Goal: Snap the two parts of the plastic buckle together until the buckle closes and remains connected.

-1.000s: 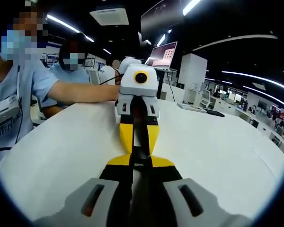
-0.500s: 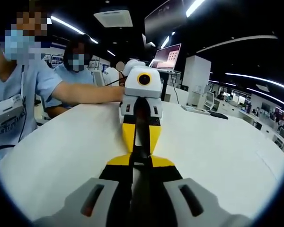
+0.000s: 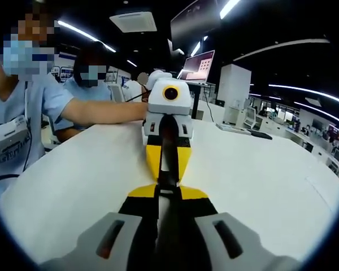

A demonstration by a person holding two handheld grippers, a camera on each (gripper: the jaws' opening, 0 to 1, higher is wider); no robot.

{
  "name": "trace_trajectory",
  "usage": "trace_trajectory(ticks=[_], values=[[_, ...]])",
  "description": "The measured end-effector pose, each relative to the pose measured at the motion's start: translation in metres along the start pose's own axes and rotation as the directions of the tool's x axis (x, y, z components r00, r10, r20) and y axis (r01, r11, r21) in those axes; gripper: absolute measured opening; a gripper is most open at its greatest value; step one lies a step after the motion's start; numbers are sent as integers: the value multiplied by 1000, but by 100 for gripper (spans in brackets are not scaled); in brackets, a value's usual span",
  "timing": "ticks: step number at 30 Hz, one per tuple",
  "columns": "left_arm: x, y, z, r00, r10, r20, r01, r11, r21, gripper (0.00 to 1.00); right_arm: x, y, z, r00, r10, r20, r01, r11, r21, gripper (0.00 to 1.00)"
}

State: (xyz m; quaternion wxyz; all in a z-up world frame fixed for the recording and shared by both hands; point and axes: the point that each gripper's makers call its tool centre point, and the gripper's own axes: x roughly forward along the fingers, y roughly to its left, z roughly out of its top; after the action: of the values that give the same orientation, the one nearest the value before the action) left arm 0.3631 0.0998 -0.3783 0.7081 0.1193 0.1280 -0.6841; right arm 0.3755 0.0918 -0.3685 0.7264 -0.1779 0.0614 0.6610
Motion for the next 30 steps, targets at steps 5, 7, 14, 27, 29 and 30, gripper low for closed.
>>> trace_trajectory(ticks=[5, 7, 14, 27, 29, 30], values=[[-1, 2, 0, 1000, -2, -1, 2, 1000, -7, 11, 0, 1, 0, 1000, 2, -3, -2, 1000, 7, 12], [-2, 3, 0, 1000, -1, -1, 1, 1000, -6, 11, 0, 2, 0, 1000, 2, -2, -2, 1000, 9, 12], [-1, -1, -1, 1000, -2, 0, 2, 1000, -7, 11, 0, 3, -1, 1000, 3, -3, -3, 1000, 16, 12], [-3, 0, 0, 1000, -5, 2, 5, 1000, -12, 12, 1, 4, 0, 1000, 4, -5, -4, 999, 35, 12], [-3, 0, 0, 1000, -7, 3, 7, 1000, -15, 12, 1, 5, 0, 1000, 5, -4, -5, 999, 36, 12], [-3, 0, 0, 1000, -7, 3, 7, 1000, -15, 12, 2, 6, 0, 1000, 6, -4, -6, 999, 39, 12]])
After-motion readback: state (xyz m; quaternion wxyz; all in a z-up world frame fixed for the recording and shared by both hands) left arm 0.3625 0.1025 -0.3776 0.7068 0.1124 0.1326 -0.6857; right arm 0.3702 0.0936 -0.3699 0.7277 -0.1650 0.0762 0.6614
